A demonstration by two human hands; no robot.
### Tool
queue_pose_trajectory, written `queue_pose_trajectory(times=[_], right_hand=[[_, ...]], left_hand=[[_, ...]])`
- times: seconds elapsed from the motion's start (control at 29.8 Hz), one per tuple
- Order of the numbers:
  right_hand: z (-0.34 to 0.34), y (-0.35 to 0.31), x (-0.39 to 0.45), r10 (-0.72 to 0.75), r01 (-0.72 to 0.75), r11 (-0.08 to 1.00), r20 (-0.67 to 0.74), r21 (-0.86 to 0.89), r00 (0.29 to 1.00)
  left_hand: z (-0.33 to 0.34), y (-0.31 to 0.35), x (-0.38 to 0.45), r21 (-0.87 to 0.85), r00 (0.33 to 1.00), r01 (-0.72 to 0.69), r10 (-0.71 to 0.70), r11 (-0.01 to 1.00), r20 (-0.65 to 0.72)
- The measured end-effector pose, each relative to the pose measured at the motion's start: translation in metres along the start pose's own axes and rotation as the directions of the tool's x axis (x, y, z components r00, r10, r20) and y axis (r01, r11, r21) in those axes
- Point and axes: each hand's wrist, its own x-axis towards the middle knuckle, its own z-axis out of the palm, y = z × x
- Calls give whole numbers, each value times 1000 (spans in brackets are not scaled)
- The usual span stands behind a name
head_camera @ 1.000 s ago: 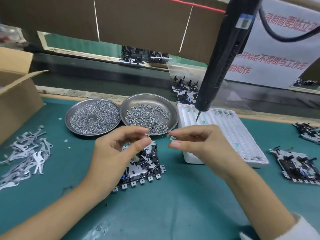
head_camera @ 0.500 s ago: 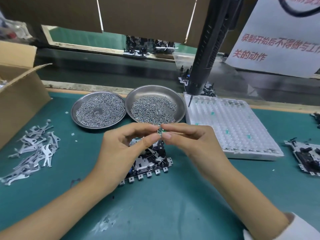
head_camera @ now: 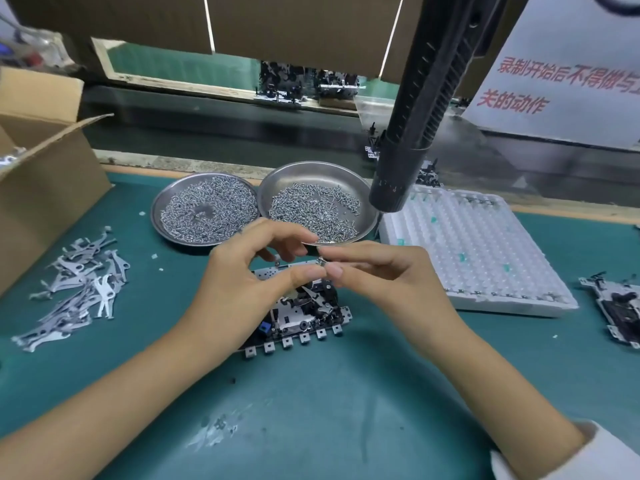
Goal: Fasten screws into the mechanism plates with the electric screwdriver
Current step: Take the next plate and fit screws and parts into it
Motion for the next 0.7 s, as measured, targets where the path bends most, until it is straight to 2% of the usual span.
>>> queue_pose_trajectory(times=[0.17,0.57,0.7], right_hand=[[5,1,-2,-77,79,992,23,-94,997],[10,11,-8,-116,132,983,123,-124,985],[12,16,-11,-181,203,954,114,-221,977]], left_hand=[[-6,3,0,73,999,-17,13,997,50],[-11,4,-21,141,996,42,-53,989,75],[-12,4,-24,183,996,34,-49,983,79]])
